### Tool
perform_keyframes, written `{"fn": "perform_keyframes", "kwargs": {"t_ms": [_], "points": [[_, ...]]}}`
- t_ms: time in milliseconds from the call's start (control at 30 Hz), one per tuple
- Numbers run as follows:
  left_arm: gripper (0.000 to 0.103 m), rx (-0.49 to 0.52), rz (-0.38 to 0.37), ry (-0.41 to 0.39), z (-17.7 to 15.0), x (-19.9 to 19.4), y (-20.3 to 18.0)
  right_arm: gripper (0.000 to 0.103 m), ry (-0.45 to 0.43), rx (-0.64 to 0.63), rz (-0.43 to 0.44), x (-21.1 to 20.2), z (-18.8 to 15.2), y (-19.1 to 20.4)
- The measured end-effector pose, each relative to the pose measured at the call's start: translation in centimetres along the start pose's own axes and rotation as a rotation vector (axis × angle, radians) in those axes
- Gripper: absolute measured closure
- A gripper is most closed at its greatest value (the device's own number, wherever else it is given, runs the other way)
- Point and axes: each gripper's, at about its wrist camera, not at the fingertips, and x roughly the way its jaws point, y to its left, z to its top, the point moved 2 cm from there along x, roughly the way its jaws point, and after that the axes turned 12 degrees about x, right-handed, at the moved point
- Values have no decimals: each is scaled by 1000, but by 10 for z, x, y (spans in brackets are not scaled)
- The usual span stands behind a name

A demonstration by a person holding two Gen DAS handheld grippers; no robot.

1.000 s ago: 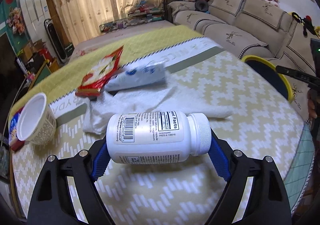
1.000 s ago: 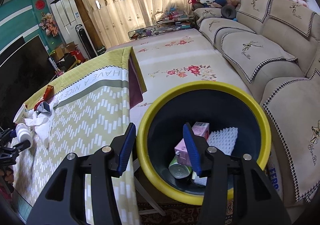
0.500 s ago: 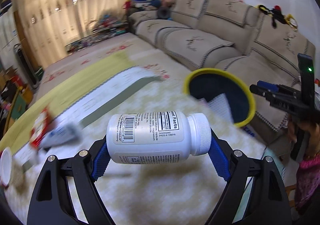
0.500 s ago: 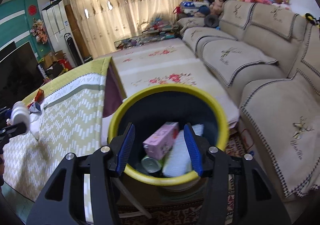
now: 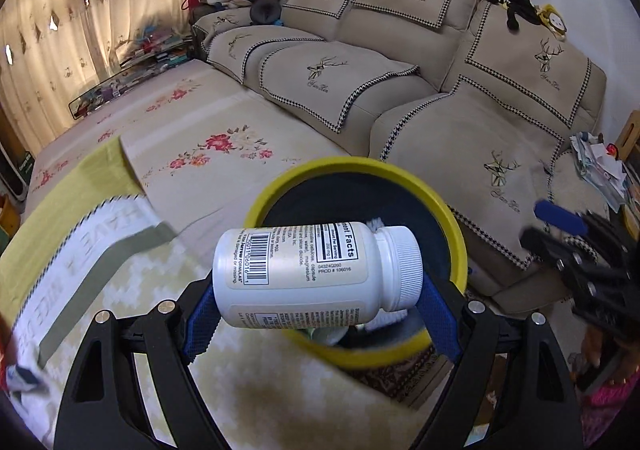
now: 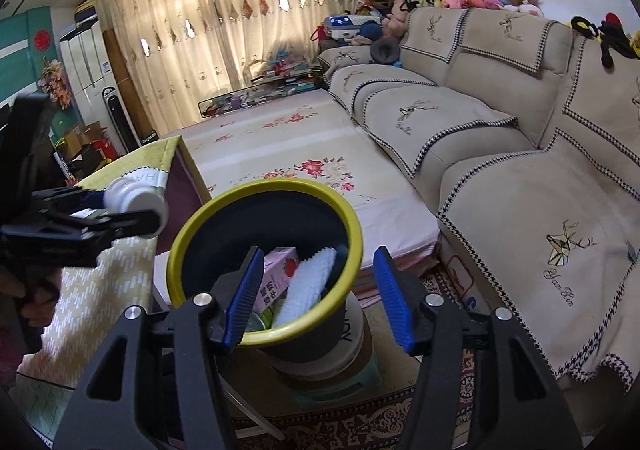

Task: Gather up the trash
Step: 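Carry the pill bottle over the bin and open the left gripper, then reach the right gripper to the white-blue tube and grasp it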

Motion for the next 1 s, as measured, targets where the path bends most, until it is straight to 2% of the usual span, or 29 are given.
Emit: {"fn": "perform_keyframes", "kwargs": {"t_ms": [67, 100, 200, 300, 400, 667, 767, 1000], "points": [[16, -6, -5, -8, 11, 11, 0, 48, 2, 5, 0, -1, 0, -2], [11, -12, -5, -13, 14, 16, 1, 48, 3, 6, 1, -1, -1, -1], [9, -39, 11, -43, 23, 17, 6, 48, 3, 0, 8, -4, -3, 2], [8, -64, 31, -73, 19, 0, 17, 45, 4, -6, 17, -6, -5, 7], [7, -75, 77, -108, -1, -29, 30, 45, 18, -16, 26, -3, -8, 13], [5, -228, 217, -184, -107, -136, 93, 44, 65, -72, 55, 9, -17, 50], [5, -291, 312, -218, -159, -184, 120, 42, 79, -102, 73, 12, -21, 73], [5, -402, 528, -207, -259, -249, 174, 42, 148, -214, 159, 23, -38, 148]]}}
